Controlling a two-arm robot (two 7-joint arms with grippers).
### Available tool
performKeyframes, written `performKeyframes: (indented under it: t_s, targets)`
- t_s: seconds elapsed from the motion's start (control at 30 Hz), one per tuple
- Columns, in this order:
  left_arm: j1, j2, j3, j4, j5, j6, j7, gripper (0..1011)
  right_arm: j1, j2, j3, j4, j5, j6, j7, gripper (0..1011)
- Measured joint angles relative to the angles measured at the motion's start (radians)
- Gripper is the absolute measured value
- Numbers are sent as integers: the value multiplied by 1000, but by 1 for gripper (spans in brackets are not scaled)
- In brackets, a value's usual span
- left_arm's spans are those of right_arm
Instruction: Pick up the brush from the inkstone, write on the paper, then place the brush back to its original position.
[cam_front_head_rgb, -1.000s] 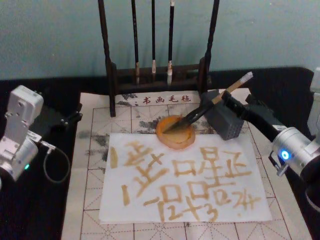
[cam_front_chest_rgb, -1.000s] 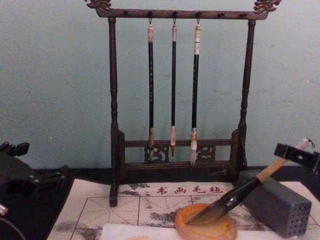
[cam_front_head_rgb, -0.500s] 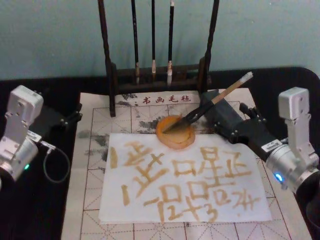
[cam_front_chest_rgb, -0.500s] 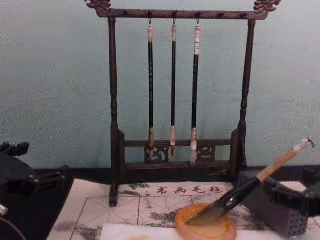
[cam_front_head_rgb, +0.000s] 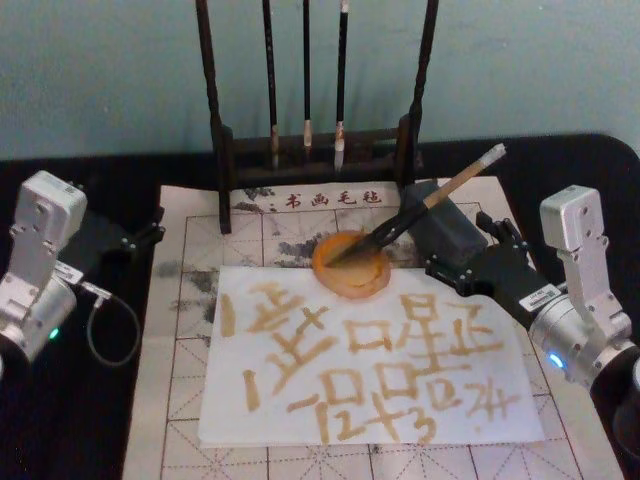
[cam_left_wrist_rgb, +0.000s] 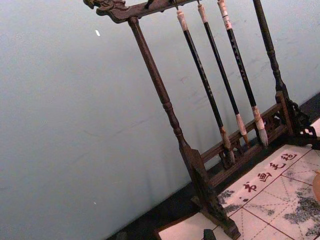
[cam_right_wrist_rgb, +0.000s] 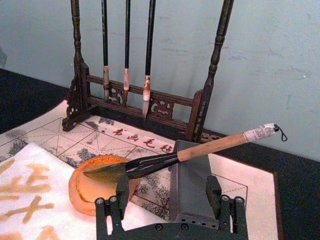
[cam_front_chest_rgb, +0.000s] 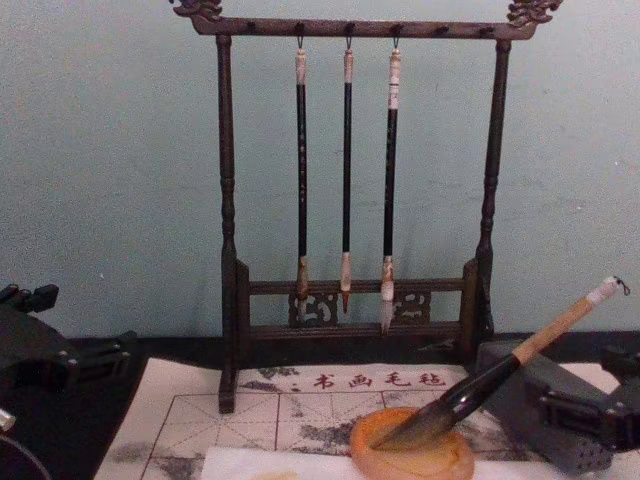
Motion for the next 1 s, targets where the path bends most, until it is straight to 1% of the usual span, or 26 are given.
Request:
performKeyframes:
  t_s: [1.0]
  targets:
    - [0,0,0,0,0,0,0,1001,-1,2,0,-3,5,0,0,1000]
